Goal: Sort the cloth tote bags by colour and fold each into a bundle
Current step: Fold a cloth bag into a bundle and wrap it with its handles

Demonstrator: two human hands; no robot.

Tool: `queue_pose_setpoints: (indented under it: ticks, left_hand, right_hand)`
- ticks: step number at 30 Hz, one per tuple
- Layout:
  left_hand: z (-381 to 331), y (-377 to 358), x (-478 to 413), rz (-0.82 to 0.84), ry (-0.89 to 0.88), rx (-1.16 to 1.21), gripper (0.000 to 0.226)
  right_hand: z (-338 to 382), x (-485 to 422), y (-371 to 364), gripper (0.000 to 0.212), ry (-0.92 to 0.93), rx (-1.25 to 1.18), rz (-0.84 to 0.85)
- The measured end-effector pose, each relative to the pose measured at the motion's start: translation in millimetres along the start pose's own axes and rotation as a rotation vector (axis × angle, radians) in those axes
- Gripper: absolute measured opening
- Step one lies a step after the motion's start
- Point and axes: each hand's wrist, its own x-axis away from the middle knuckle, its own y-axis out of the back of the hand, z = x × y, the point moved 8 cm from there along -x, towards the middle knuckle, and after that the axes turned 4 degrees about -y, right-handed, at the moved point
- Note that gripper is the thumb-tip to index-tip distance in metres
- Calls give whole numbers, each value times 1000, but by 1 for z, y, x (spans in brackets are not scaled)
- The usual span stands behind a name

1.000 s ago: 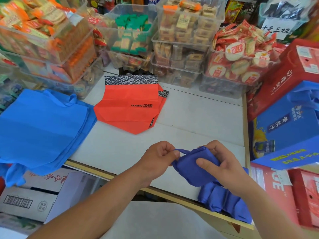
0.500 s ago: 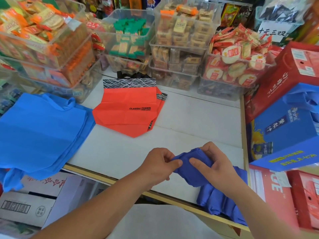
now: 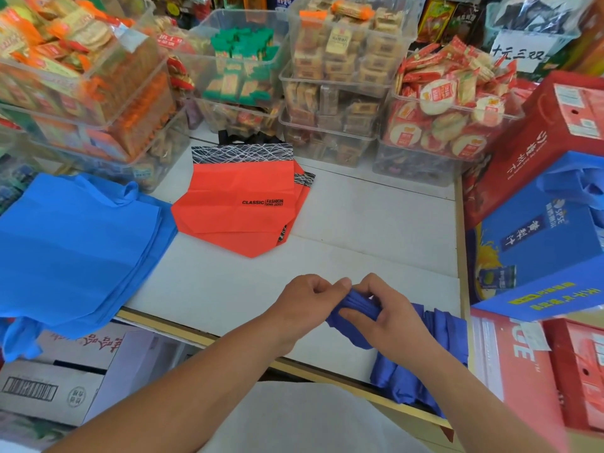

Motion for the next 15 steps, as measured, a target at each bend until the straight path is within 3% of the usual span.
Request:
queue_pose_setpoints:
  ticks: [3,6,11,15]
  left_hand:
    - [0,-1,2,15,32,90,54]
    - [0,0,4,57,50,67,56]
    - [1,-1,3,181,79,121,38]
    - [-4,-3,6,152,14,101,18]
  right_hand:
    - [6,-2,3,25,15,64,0]
    - [13,-6,8,29,43,187,20]
    - [17,-7,10,28,19,233,36]
    - [14,-8,13,32,-57,64,30]
